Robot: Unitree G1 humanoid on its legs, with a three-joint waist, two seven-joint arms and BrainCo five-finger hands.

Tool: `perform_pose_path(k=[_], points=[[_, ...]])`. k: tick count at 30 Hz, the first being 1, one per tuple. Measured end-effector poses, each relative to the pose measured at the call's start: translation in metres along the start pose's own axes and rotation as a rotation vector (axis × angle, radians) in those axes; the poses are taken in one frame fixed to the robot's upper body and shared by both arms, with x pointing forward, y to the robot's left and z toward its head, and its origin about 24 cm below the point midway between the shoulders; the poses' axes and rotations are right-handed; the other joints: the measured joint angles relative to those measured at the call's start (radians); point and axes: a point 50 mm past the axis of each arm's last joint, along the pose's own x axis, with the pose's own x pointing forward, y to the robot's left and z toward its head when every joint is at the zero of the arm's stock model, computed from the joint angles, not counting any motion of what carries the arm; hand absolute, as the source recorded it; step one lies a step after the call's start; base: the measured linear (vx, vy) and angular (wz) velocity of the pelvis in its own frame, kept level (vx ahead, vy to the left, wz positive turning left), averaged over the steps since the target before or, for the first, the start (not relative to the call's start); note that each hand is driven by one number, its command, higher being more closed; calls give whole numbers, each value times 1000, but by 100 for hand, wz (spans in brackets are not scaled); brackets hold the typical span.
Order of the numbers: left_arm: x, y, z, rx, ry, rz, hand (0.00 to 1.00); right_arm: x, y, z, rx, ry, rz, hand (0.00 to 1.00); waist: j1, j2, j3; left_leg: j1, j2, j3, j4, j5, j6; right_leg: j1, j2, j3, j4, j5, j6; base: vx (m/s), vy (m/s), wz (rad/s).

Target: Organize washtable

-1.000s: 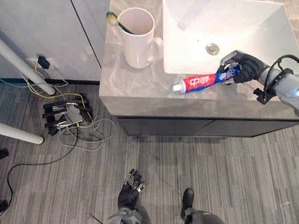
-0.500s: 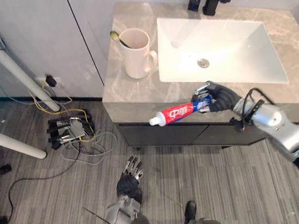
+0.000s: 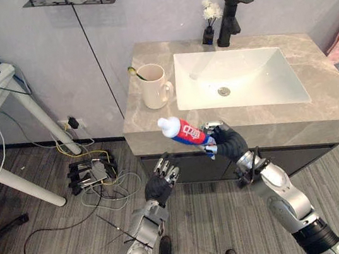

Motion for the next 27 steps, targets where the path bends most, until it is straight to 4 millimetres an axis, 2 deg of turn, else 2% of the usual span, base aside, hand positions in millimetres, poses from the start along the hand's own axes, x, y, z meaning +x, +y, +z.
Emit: perform_pose_path(k=[2, 7, 14, 27], points=[[-4, -2, 4, 6, -6, -14, 0, -4, -3, -1, 1, 7, -21, 100, -13, 9, -14, 1, -1, -6, 0, 0, 0, 6, 0, -4, -2, 0, 0, 18, -14, 7], [-7, -4, 13, 14, -34, -25, 0, -11, -9, -4, -20, 23, -58, 100, -17, 29, -30, 7, -1, -3, 0, 0, 0, 11, 1, -3, -5, 0, 1, 0, 0, 0], [-13, -12, 15, 3, -44, -54, 0, -23, -12, -12, -14, 58, -96, 100, -20, 30, -36, 17, -1, -4, -4, -2, 0, 26, 1, -5, -18, -1, 1, 0, 0, 0], [-8, -21, 10, -32, -72, -62, 0, -21, 0, -19, 64, 46, -111, 100, -19, 30, -39, 14, -1, -4, -5, -2, 0, 26, 1, -5, -19, -7, 11, 0, 0, 0]])
